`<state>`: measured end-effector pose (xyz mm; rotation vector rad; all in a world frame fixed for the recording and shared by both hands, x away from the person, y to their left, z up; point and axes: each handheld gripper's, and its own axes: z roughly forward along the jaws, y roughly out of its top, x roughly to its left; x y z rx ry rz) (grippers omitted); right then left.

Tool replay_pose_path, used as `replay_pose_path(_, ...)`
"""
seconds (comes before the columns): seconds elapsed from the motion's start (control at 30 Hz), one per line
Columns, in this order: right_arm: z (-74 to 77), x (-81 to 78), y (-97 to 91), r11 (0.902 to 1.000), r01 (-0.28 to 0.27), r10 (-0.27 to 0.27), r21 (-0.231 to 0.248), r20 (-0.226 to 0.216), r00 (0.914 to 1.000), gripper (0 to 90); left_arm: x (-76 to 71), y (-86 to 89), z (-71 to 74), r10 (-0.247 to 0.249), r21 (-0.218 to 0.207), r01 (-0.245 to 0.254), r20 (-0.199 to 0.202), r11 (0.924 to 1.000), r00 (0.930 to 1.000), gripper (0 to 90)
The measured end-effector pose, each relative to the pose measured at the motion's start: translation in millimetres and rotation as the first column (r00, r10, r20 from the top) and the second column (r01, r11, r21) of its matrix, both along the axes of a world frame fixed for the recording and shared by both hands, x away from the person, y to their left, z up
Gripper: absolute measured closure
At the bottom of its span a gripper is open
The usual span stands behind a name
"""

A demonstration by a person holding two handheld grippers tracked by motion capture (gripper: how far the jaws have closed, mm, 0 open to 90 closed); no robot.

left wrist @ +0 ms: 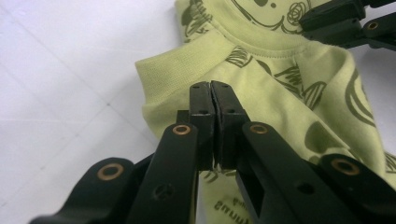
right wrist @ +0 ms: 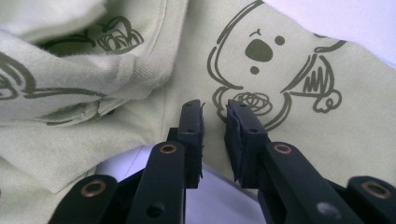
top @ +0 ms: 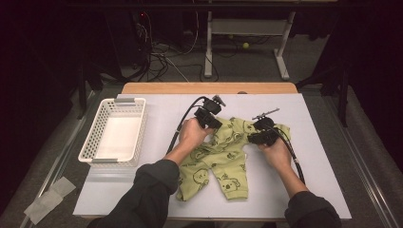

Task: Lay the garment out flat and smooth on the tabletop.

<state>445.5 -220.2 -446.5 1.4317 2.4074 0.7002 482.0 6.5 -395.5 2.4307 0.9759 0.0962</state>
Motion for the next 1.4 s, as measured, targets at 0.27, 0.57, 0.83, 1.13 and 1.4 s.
replay_pose_path(0.27,-0.1,-0.7,0.8,1.0000,0.002,-0.002,-0.005,0.005,1.0000,77.1,-4.2,43.3,31.7,0.092,-0.048,-0.089,0.061,0.9948,0.9939,85.1)
replay_pose_path(0.57,0.1,-1.3,2.9,0.9998,0.000,0.000,-0.022,0.011,0.9999,77.1,-6.6,97.9,48.8,0.210,-0.096,-0.203,0.068,0.9744,0.9753,85.3)
replay_pose_path(0.83,0.3,-2.0,4.9,0.9994,0.003,-0.003,-0.035,0.015,0.9999,77.2,-9.8,141.2,53.4,0.303,-0.107,-0.295,0.071,0.9496,0.9503,85.2)
replay_pose_path(1.13,1.3,-0.8,6.7,0.9987,0.002,-0.002,-0.050,0.007,1.0000,77.1,-7.3,179.1,42.2,0.397,-0.092,-0.392,0.045,0.9155,0.9169,85.2)
replay_pose_path(1.4,1.3,-0.9,6.8,0.9987,0.002,-0.002,-0.051,0.008,1.0000,77.1,-5.4,193.4,30.0,0.444,-0.065,-0.442,0.025,0.8946,0.8955,85.1)
